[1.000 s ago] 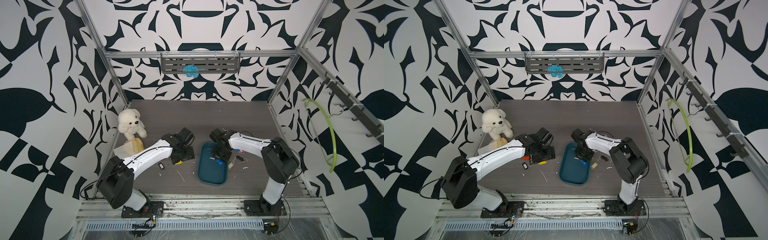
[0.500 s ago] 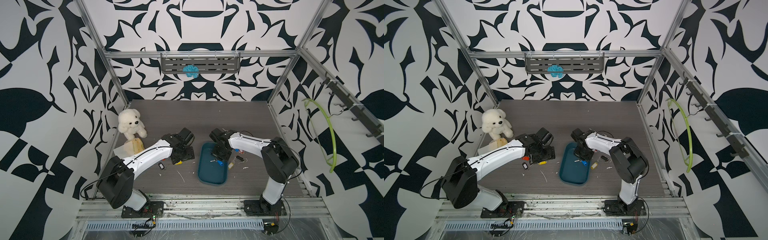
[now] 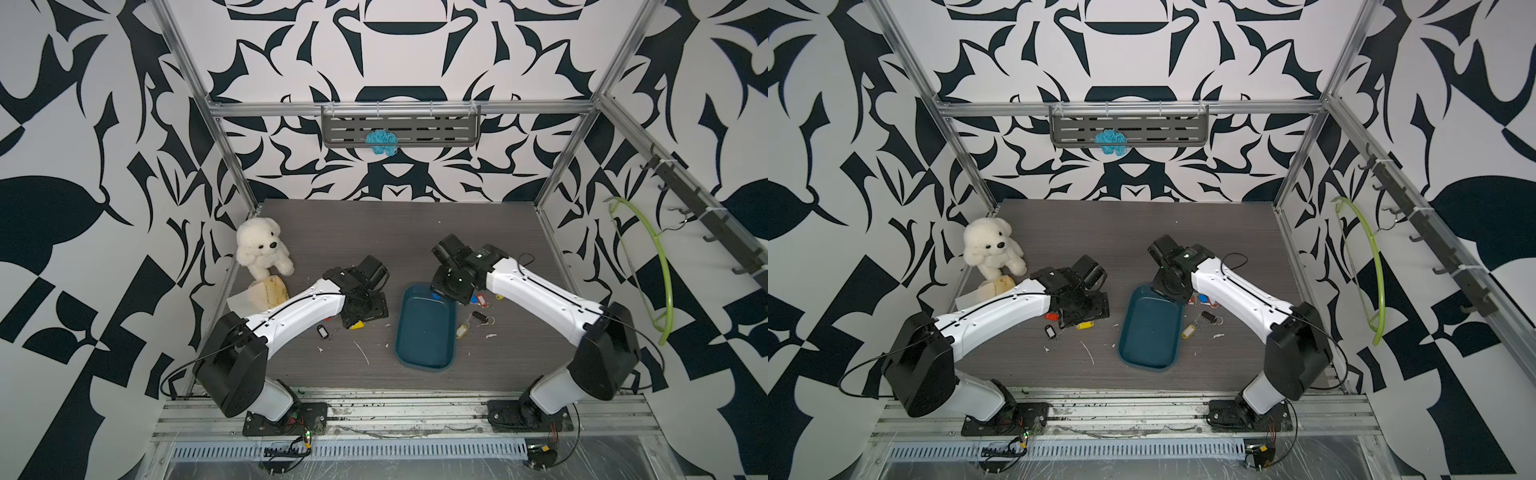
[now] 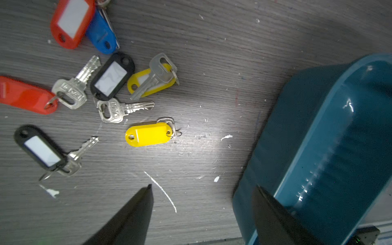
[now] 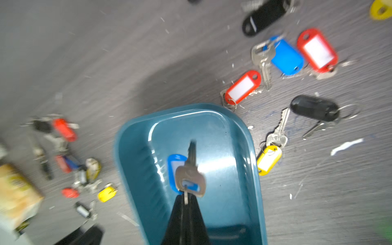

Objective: Take the keys out of the storage box
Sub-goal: Pick up the key from the storage box, then place the key at the center of the board.

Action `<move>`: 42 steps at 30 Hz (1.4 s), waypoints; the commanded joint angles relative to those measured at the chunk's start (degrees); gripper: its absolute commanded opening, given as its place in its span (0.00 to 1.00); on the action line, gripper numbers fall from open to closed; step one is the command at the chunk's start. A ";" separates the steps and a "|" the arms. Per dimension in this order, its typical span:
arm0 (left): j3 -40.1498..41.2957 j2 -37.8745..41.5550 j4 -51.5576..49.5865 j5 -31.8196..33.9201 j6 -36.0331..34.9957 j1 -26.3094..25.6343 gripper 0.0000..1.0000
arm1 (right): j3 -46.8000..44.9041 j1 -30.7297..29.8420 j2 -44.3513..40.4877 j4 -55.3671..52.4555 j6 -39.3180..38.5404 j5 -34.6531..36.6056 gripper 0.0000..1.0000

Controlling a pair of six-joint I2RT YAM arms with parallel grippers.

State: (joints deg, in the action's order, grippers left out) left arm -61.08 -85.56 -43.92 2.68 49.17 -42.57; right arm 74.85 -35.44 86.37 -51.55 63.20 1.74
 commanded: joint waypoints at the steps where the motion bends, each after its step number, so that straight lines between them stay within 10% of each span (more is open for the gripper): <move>1: -1.51 1.59 -1.10 1.35 0.30 -0.24 0.80 | 1.58 4.56 -3.78 -5.78 -3.86 2.31 0.00; 14: -0.29 12.05 1.44 8.72 -1.09 2.14 0.83 | -9.97 27.94 -2.21 0.81 -20.06 -3.50 0.00; 29: 7.57 18.84 5.55 9.03 -0.61 6.09 0.84 | -7.14 30.31 10.90 9.73 -24.84 -4.67 0.00; 36: 8.83 24.85 8.02 16.58 -5.55 6.50 0.84 | -7.24 30.56 6.59 9.51 -27.32 -2.41 0.59; 42: 10.24 33.56 12.61 29.12 -14.61 6.86 0.84 | -7.47 30.59 -3.61 9.84 -32.00 1.77 0.63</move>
State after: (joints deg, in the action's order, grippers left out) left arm -51.96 -55.51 -34.87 23.22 41.06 -36.23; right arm 65.78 -5.04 88.36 -41.87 34.83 -0.16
